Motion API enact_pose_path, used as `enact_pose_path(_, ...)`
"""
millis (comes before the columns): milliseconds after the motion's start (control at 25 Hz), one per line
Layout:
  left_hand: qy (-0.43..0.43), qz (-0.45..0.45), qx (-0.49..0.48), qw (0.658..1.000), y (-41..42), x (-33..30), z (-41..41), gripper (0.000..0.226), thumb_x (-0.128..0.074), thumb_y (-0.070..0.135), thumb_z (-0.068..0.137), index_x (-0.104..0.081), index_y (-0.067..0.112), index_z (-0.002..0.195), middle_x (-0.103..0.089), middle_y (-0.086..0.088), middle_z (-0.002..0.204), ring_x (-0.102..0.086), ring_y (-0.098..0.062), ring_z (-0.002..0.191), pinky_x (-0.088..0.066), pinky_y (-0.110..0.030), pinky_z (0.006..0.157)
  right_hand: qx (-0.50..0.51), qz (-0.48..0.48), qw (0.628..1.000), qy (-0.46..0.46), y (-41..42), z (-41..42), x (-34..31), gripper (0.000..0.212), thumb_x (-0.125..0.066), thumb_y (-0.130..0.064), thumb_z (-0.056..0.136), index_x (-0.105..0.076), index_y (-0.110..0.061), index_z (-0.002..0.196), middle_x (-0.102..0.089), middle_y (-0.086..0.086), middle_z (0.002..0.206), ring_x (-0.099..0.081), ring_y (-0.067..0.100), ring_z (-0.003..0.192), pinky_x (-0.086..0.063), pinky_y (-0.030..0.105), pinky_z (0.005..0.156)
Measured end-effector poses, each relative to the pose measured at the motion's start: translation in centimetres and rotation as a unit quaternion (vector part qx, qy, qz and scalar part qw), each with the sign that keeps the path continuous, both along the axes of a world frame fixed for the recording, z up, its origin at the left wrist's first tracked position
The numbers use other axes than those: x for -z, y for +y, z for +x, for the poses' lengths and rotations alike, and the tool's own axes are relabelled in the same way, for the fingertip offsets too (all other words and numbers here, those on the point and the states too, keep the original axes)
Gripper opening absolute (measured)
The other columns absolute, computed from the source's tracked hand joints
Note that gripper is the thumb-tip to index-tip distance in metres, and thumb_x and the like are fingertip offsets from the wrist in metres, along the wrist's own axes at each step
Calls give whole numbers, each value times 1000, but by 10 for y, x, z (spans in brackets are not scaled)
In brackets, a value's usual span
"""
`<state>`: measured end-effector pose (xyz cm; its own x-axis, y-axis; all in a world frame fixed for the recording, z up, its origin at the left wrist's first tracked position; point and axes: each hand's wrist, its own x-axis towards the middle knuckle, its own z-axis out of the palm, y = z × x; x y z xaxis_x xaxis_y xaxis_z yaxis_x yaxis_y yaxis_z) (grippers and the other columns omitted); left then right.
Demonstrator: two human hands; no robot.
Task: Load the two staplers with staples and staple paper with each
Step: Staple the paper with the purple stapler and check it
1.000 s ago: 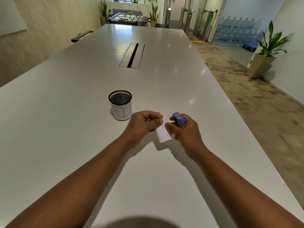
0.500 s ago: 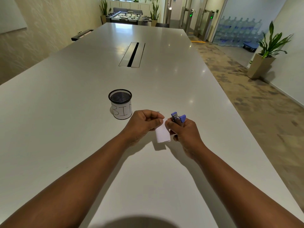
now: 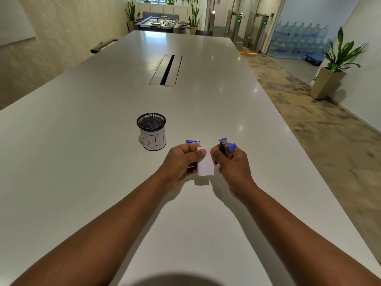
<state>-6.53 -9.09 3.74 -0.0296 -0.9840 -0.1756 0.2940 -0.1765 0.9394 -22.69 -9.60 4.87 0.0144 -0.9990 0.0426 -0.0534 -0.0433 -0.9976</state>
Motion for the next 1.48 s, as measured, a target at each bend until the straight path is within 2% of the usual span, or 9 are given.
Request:
enact_pose_path(360, -7, 23, -74, 997, 2, -1, -9, 12, -65, 20, 98, -72, 11, 95, -78, -9, 97, -73, -23, 84, -59, -32, 71, 26, -10, 1000, 7, 4, 5, 3, 13, -67, -19, 95, -66, -13, 83, -67, -5, 71, -57, 4, 57, -43, 15, 54)
enact_pose_path(440, -82, -18, -85, 993, 3, 1, -12, 18, -60, 24, 102, -69, 14, 89, -75, -6, 88, -70, -19, 75, -56, -28, 63, 32, -6, 999, 7, 5, 7, 4, 15, -66, -18, 95, -65, -6, 85, -65, -4, 69, -53, 3, 53, -42, 17, 54)
enact_pose_path(560, -264, -99, -107, 953, 5, 3, -14, 26, -55, 31, 104, -57, 22, 79, -66, 0, 77, -57, -11, 64, -43, -17, 55, 42, 2, 999, -14, 7, 10, 4, 17, -65, -17, 96, -63, -4, 84, -62, -5, 65, -53, 5, 54, -42, 22, 56)
enact_pose_path(720, -344, -149, -117, 920, 5, 7, -14, 43, -54, 39, 103, -58, 5, 78, -55, 4, 66, -46, -11, 58, -34, -18, 50, 53, 12, 998, -29, 7, 13, 3, 15, -65, -18, 96, -65, -7, 86, -67, 1, 75, -60, 13, 67, -45, 31, 65)
enact_pose_path(880, -345, -154, -97, 921, 3, 10, -8, 55, -58, 43, 100, -46, 8, 59, -43, 10, 49, -36, -7, 48, -28, -20, 48, 68, 23, 997, -31, 9, 15, 8, 14, -66, -19, 96, -66, -16, 82, -67, 2, 75, -60, 17, 71, -46, 38, 70)
enact_pose_path(1080, -331, -119, -4, 936, 6, 13, -1, 32, -54, 30, 104, -60, 6, 85, -59, -1, 74, -53, -13, 68, -49, -38, 68, 93, 11, 995, -28, 2, 11, 8, 16, -64, -21, 97, -64, -11, 86, -60, 4, 74, -53, 17, 68, -45, 37, 69)
enact_pose_path(1280, -419, -135, -65, 895, 9, 15, -3, 49, -46, 42, 105, -46, 14, 66, -45, 6, 58, -39, -14, 57, -31, -31, 54, 89, 16, 995, -39, 3, 14, 6, 14, -65, -19, 97, -66, -19, 83, -64, -12, 65, -60, 1, 59, -47, 29, 66)
enact_pose_path(1360, -418, -136, -68, 896, 7, 15, 2, 55, -53, 47, 102, -36, 16, 60, -37, 4, 55, -32, -14, 54, -25, -32, 53, 92, 22, 995, -38, 4, 13, 7, 12, -66, -20, 97, -67, -19, 84, -66, -11, 68, -61, -1, 58, -47, 28, 66)
enact_pose_path(1480, -384, -128, -58, 913, 5, 14, 7, 57, -61, 46, 98, -43, 9, 59, -44, 1, 53, -37, -14, 51, -30, -30, 52, 98, 23, 994, -33, 4, 11, 7, 11, -66, -21, 96, -67, -18, 86, -67, -6, 72, -62, 0, 58, -46, 26, 63)
